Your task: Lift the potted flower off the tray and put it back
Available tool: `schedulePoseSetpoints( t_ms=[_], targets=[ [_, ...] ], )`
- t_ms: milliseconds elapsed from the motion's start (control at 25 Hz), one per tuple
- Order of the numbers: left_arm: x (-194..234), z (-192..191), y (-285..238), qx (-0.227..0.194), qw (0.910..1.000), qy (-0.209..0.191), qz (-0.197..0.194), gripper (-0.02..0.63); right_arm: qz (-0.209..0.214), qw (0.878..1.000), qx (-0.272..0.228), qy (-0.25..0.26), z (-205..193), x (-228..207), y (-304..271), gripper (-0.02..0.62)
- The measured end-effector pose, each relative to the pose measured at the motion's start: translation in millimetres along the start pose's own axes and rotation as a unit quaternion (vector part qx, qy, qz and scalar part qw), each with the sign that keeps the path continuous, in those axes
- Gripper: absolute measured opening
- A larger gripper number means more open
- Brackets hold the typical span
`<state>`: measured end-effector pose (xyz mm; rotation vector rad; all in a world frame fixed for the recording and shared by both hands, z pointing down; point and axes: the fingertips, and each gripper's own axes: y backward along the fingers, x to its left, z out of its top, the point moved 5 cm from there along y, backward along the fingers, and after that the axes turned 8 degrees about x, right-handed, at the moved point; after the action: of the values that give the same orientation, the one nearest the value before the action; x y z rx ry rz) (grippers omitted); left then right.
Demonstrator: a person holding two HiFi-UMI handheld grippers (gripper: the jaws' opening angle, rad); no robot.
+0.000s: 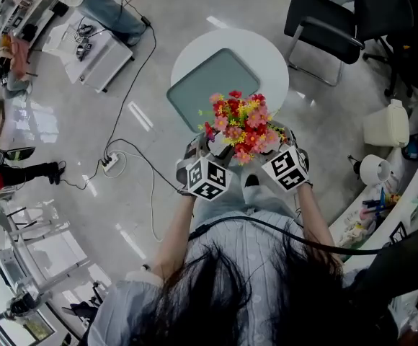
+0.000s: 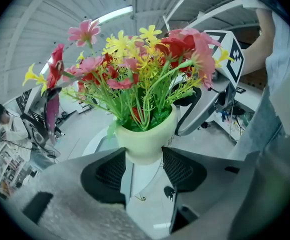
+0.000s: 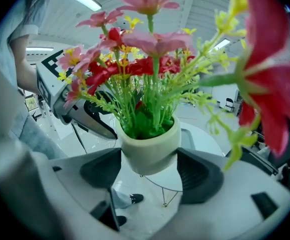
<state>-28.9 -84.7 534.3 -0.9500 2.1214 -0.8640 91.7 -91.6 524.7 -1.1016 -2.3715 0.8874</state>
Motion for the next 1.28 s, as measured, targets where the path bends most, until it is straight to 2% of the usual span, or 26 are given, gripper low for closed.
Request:
schedulePoseSetpoints(
  t_ms=[560, 1280],
  targets=[
    [-39.0, -13.1, 38.0, 0.004, 0.9999, 0.006, 0.01, 0.224, 0.0, 1.0, -0.011, 0.004, -10.8, 43.9, 31.5, 0.339],
    [-43.2, -45.6, 72.8, -0.012, 0.9998, -0.008, 0.014, 0.224, -0.015, 1.0, -0.01, -0.008, 0.0, 92.0, 31.9, 0.339]
  ],
)
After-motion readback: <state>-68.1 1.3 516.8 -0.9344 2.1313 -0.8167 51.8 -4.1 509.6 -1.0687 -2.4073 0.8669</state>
